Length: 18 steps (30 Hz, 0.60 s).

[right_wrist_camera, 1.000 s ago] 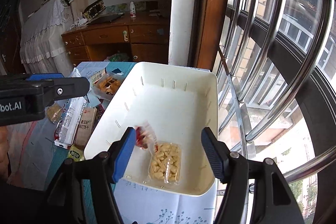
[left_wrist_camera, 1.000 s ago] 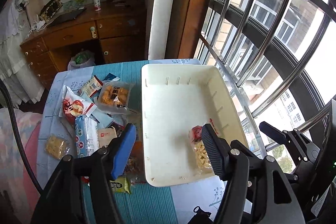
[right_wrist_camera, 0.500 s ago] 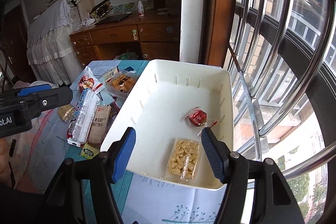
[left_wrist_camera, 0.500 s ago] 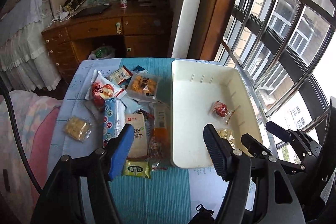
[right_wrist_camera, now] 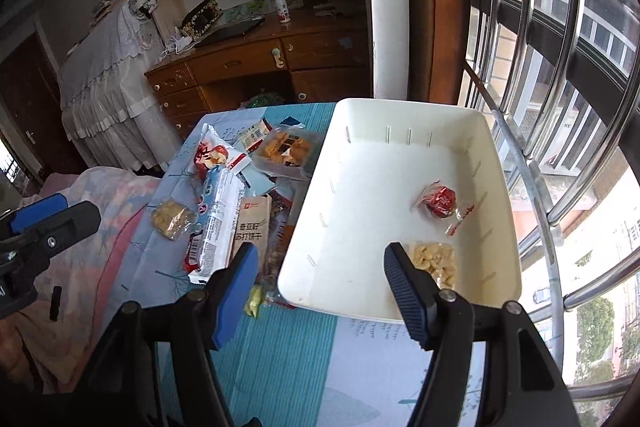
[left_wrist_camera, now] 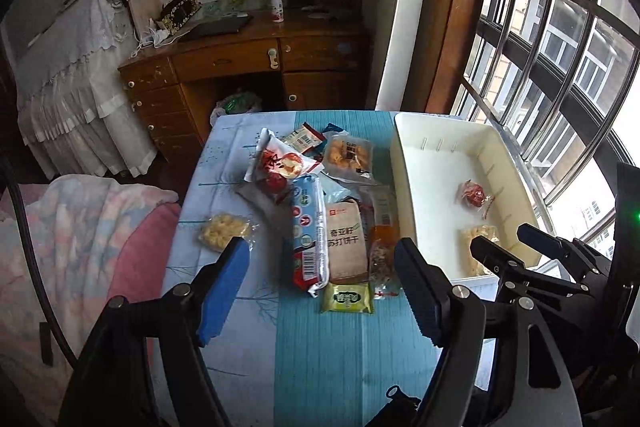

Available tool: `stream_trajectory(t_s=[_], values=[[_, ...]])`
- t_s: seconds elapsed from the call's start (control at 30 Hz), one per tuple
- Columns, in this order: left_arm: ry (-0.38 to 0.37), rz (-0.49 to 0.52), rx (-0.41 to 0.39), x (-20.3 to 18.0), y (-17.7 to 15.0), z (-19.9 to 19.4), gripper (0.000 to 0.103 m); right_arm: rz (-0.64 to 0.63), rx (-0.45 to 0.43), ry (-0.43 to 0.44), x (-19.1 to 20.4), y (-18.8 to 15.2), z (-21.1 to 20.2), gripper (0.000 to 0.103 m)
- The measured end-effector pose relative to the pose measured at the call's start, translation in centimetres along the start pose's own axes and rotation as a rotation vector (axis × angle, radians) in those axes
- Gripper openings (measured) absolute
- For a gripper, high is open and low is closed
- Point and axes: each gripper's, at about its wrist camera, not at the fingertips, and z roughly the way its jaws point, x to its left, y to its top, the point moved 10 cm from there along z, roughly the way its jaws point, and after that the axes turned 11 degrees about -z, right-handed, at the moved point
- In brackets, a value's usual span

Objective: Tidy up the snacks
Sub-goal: 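Withdraw both tools from the tray back toward the remaining snacks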

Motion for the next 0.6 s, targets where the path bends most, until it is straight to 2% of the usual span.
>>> stream_trajectory(t_s=[0.07, 0.27, 0.6], values=[[0.019, 0.013, -0.002, 1.6, 0.1, -0.1, 0.076, 0.026, 0.003, 0.000, 1.1, -0.1, 0.2, 0.074], [0.038, 0.050, 0.031, 6.0, 0.2, 0.8, 0.076, 0.088, 0.022, -0.012, 4.5, -0.6, 1.0, 0.075], [0.008, 0.144, 0.116, 10.9, 0.3, 3.8, 0.076, 0.213, 0.056, -0.063, 8.6, -2.2, 2.4, 0.075]])
